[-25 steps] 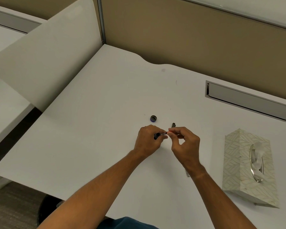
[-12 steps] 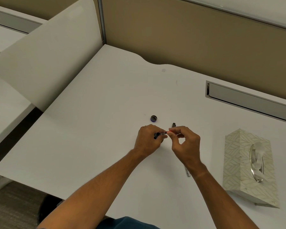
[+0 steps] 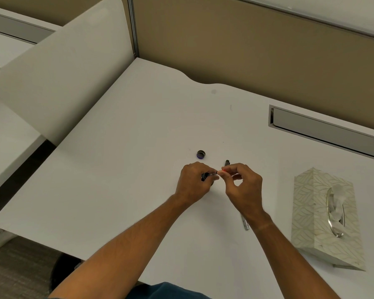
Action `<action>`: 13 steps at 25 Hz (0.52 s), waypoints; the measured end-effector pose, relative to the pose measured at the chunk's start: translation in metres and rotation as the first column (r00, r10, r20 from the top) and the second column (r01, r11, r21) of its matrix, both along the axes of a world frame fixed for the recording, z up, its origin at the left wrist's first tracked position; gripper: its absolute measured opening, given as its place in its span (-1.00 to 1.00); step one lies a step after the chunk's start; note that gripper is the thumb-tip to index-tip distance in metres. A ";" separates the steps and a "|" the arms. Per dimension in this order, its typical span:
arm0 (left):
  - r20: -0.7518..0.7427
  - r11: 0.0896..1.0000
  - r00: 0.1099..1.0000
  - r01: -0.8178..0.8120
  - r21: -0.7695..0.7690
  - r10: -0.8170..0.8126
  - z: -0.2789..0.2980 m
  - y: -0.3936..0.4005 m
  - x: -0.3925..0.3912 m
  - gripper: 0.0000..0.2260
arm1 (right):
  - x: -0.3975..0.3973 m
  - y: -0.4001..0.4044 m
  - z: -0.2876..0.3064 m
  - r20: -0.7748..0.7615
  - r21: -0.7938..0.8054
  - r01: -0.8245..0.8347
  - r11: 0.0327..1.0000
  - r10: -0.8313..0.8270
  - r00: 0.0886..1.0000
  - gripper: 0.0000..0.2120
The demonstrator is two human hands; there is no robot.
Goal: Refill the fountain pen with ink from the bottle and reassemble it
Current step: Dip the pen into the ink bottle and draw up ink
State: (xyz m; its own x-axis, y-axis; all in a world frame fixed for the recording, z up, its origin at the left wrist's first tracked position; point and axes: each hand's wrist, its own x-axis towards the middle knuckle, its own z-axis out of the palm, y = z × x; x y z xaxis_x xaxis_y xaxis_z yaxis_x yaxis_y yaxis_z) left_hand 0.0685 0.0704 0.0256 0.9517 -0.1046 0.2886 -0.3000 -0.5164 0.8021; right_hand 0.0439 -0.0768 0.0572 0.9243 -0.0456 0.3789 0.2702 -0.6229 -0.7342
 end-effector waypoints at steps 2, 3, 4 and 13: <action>0.005 1.000 1.000 0.000 0.000 0.000 -0.001 0.000 0.000 -0.85 | -0.002 0.000 0.000 -0.013 0.030 -0.030 0.999 0.030 0.999 -0.80; 0.006 1.000 1.000 0.001 -0.003 0.000 0.000 0.000 0.001 -0.85 | -0.003 0.000 0.000 -0.010 0.037 -0.050 0.998 0.050 0.999 -0.77; 0.007 1.000 1.000 0.001 -0.005 -0.001 0.000 0.000 0.001 -0.85 | -0.003 0.000 -0.001 0.000 0.031 -0.062 0.998 0.062 0.998 -0.77; 0.016 1.000 1.000 0.008 -0.020 -0.008 0.000 0.000 0.001 -0.86 | -0.005 0.002 -0.002 -0.023 0.051 -0.030 0.998 0.031 0.999 -0.74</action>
